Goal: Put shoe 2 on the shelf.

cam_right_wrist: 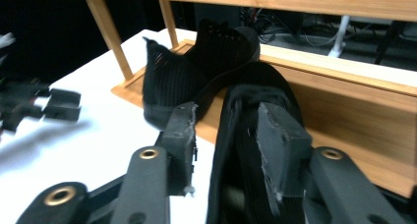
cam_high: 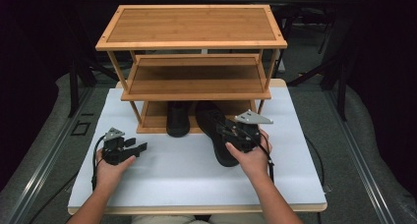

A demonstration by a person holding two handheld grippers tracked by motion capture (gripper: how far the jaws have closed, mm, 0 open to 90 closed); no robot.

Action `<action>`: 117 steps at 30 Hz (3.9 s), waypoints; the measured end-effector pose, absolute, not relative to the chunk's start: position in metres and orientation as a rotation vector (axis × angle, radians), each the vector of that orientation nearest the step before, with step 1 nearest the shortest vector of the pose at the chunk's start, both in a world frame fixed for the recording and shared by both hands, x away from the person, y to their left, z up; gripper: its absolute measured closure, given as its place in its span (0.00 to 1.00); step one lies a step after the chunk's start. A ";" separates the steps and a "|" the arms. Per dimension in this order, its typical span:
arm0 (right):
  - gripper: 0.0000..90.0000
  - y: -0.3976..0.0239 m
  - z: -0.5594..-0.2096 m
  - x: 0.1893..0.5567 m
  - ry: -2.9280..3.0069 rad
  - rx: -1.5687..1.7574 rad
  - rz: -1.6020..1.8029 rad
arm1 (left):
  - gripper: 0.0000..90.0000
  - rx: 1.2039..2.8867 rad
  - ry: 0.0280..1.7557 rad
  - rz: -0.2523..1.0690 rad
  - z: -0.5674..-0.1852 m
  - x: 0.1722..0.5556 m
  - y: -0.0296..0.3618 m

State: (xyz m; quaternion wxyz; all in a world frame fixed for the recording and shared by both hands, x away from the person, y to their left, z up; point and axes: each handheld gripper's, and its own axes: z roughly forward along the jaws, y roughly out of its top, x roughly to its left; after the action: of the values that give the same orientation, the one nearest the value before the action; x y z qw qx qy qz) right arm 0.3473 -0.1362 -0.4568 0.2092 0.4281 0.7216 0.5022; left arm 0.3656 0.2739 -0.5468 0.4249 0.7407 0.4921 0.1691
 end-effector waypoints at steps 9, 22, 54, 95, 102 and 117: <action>0.58 -0.179 -0.488 0.297 2.039 1.186 1.403 | 0.45 1.860 1.239 0.417 -0.549 0.367 0.271; 0.84 -0.143 -0.518 0.309 2.157 1.187 1.318 | 0.45 1.880 1.212 0.418 -0.549 0.368 0.262; 0.76 -0.115 -0.513 0.407 1.903 1.319 1.406 | 0.39 1.874 1.080 0.485 -0.543 0.415 0.192; 0.72 -0.117 -0.536 0.413 2.015 1.424 1.300 | 0.54 1.900 1.076 0.381 -0.542 0.416 0.180; 0.65 -0.131 -0.530 0.388 2.059 1.371 1.293 | 0.50 1.883 1.091 0.366 -0.536 0.403 0.199; 0.57 -0.196 -0.529 0.313 1.978 1.329 1.320 | 0.43 1.925 1.144 0.436 -0.536 0.355 0.260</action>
State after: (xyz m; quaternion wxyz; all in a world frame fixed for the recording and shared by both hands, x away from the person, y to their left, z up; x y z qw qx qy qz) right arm 0.3126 -0.1963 -0.5286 0.2070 0.4772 0.7104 0.4740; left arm 0.3550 0.2600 -0.5364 0.4171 0.7669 0.4558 0.1737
